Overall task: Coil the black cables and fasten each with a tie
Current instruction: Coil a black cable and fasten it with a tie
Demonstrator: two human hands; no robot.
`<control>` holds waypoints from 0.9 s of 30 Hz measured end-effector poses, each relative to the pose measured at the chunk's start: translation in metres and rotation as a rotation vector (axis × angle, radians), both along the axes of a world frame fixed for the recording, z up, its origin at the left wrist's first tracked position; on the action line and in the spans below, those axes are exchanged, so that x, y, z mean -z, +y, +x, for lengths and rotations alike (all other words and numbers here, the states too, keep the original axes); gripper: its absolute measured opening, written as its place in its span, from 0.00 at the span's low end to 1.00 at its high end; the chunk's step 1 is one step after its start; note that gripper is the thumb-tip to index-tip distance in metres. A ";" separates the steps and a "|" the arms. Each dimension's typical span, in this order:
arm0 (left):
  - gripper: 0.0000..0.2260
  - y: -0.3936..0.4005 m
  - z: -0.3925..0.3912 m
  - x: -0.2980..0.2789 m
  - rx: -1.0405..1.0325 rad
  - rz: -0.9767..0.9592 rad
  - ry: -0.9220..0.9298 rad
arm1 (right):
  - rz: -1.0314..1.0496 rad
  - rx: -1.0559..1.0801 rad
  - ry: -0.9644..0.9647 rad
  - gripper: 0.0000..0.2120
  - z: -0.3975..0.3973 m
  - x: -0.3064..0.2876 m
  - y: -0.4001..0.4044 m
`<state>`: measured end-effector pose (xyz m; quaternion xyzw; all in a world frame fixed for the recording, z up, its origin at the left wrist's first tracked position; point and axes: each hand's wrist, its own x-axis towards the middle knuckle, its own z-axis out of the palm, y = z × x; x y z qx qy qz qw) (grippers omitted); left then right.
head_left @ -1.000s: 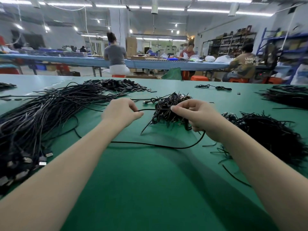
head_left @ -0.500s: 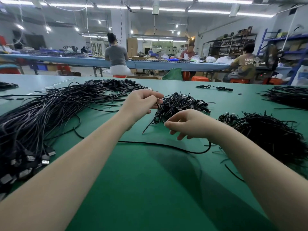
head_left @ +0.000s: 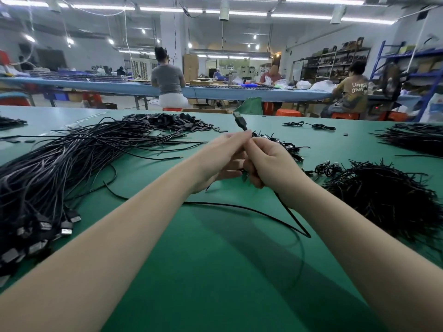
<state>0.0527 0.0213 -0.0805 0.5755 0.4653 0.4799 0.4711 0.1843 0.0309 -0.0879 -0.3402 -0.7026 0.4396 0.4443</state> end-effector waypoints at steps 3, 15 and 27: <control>0.20 -0.005 0.002 -0.003 0.024 -0.004 0.068 | -0.024 -0.091 -0.055 0.16 -0.005 0.005 -0.002; 0.14 -0.025 -0.057 -0.051 0.488 -0.125 -0.250 | -0.375 -0.372 -0.187 0.22 0.021 0.004 0.004; 0.23 -0.016 -0.029 -0.056 -0.026 0.039 -0.387 | -0.342 -0.559 -0.024 0.13 -0.003 -0.010 -0.021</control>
